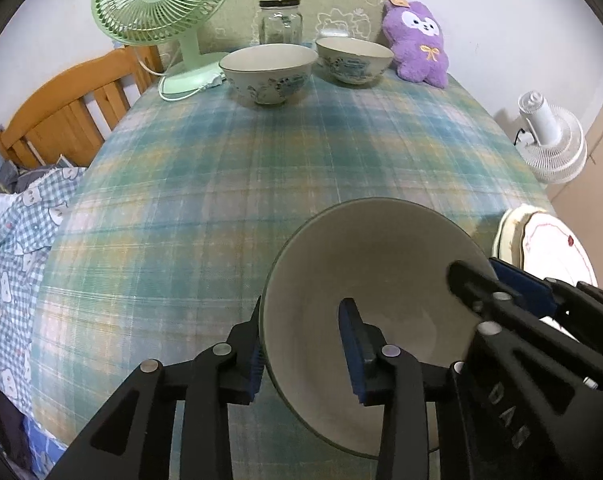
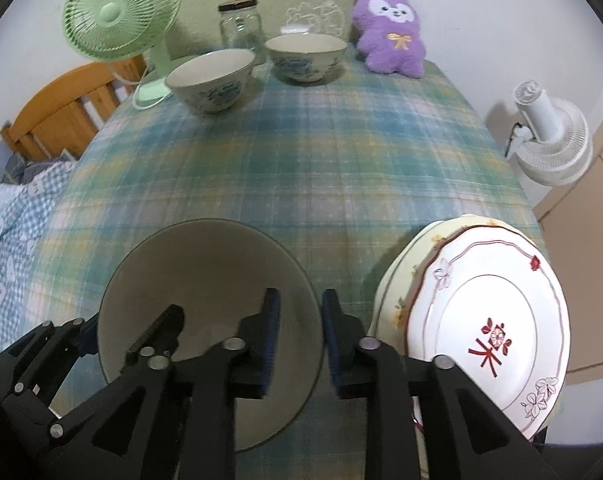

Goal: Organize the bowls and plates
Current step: 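Lower the grey plate onto the table beside the plate stack, then open the left gripper and withdraw it from the grey plate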

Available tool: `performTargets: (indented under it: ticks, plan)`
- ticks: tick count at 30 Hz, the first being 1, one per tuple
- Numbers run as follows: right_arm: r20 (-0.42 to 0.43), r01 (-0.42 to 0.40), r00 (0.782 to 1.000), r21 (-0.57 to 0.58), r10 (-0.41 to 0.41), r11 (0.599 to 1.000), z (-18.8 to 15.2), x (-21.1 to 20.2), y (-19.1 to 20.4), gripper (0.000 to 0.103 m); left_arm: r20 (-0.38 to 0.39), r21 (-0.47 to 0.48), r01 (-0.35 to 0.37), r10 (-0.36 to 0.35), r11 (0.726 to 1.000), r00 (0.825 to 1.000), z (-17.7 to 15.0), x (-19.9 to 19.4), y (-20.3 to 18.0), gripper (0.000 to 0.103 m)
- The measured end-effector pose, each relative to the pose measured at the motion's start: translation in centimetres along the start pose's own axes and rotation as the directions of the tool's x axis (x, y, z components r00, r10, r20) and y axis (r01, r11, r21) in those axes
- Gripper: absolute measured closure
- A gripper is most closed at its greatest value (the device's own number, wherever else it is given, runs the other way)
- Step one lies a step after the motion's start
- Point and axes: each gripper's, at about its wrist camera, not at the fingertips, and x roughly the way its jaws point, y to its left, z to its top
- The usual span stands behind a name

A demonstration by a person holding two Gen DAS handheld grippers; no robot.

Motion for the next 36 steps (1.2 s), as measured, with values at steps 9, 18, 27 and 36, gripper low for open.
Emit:
performTargets:
  ticks: [9,18,27,36]
  plan:
    - [0.030,-0.002,1.000,0.001,0.002,1.000,0.4,-1.1,-0.6,0.023,0.018,-0.025,-0.008,0.009,1.000,1.000,0.4,-1.0,0.2,0.031]
    - [0.069,-0.023,0.997,-0.028,0.025,0.999,1.3,-3.7,-1.1,0.023,0.058,-0.044,-0.026,0.028,0.999,0.998,1.3,-3.4,-0.3,0.031]
    - [0.119,-0.055,0.991,-0.045,0.060,0.997,2.4,-7.5,-1.5,0.023,0.112,-0.078,-0.049,0.057,0.996,0.992,2.2,-6.8,-0.4,0.030]
    - [0.158,-0.068,0.984,-0.077,0.080,0.995,3.8,-10.8,-1.6,0.023,0.156,-0.096,-0.057,0.072,0.994,0.985,3.3,-9.7,-0.6,0.026]
